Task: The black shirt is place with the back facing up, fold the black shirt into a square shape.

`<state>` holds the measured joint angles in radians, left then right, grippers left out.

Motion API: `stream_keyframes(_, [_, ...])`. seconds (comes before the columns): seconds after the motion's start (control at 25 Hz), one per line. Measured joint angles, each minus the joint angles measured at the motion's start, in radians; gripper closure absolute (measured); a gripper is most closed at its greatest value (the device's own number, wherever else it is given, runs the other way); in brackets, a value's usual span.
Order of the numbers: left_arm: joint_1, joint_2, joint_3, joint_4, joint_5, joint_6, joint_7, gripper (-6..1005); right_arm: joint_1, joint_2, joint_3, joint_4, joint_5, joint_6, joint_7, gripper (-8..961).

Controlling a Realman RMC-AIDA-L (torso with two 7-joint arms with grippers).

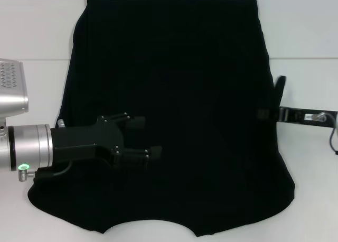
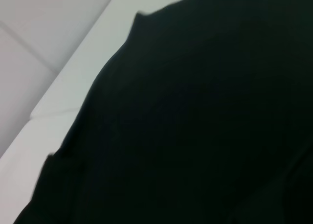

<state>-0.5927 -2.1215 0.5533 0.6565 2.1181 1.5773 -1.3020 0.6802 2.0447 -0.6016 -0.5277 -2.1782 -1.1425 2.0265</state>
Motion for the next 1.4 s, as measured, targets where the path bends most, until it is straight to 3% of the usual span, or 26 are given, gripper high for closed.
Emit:
stream_keyframes(0.24, [-0.001, 0.003, -0.004, 0.000, 0.000, -0.001, 0.000, 67, 0.027, 0.005, -0.089, 0.000, 0.000, -0.022, 0.044, 883])
stream_keyframes(1.04, [-0.001, 0.003, -0.007, 0.000, 0.000, -0.005, 0.000, 66, 0.063, 0.012, -0.108, -0.009, 0.000, -0.065, 0.059, 868])
stream_keyframes(1.2, [-0.001, 0.001, -0.004, 0.000, 0.000, -0.012, 0.000, 66, 0.058, 0.006, -0.109, -0.012, 0.001, -0.081, 0.063, 752])
stream_keyframes(1.4, [-0.001, 0.000, -0.003, -0.001, 0.000, -0.015, 0.000, 66, 0.027, -0.017, -0.099, -0.014, 0.004, -0.113, 0.067, 585])
